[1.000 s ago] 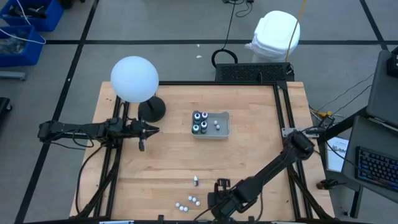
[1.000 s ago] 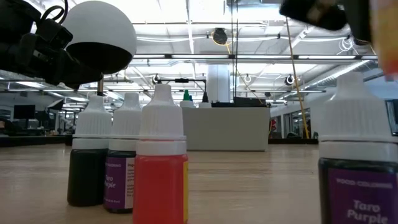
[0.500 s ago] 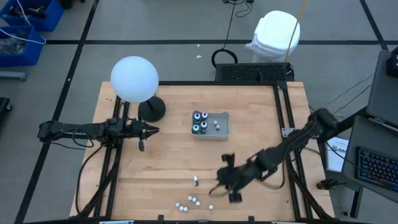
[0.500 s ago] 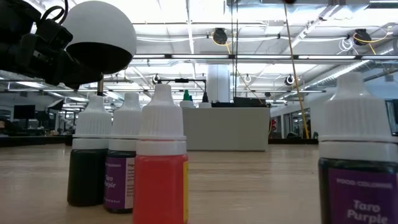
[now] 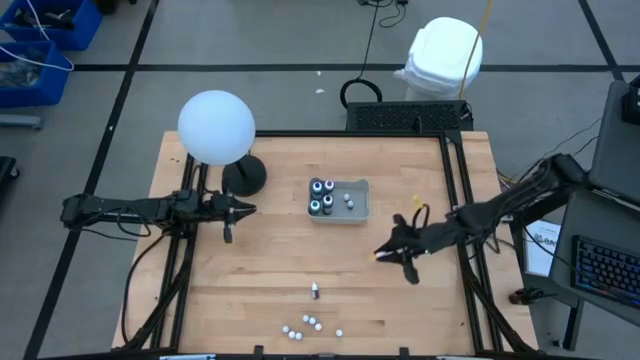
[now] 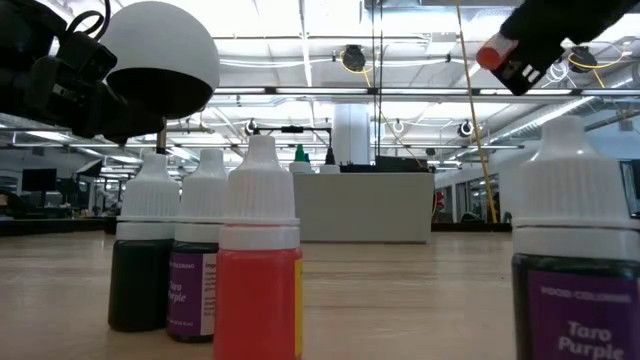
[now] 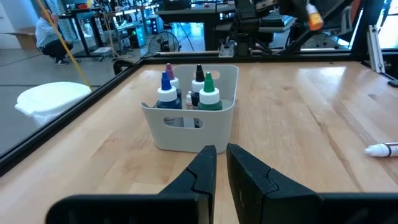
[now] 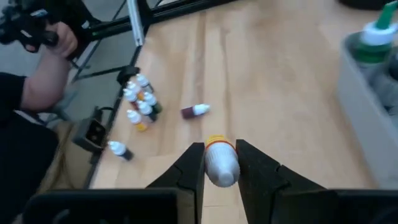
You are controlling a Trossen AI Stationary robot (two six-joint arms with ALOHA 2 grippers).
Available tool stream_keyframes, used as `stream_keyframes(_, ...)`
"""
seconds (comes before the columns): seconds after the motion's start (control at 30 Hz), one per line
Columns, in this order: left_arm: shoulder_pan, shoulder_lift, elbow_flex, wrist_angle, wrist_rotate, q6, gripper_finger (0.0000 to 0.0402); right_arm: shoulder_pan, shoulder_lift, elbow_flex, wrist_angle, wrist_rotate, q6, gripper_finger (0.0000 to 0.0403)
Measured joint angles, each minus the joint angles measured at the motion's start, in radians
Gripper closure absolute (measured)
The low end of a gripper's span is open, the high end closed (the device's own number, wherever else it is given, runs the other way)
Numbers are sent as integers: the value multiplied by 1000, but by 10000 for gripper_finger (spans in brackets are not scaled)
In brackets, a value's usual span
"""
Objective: Pick & Place food coloring
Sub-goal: Put the right small orange food coloring bottle into the gray bin
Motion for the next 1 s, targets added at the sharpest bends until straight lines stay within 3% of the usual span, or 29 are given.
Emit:
stream_keyframes(0.23, 0, 0, 0, -1, -38, -1, 355, -64, -174, -102, 0, 1, -115, 342)
stream_keyframes(0.47, 0, 0, 0, -2, -39, -2, 355, -104, -308, -212, 21, 48, -83, 341)
stream_keyframes(0.8, 0, 0, 0, -2, -39, -4, 355, -110, -392, -347, 125, 78, -44, 341)
stream_keyframes(1.0, 0, 0, 0, -2, -40, -4, 355, -110, -394, -362, 146, 75, -39, 340)
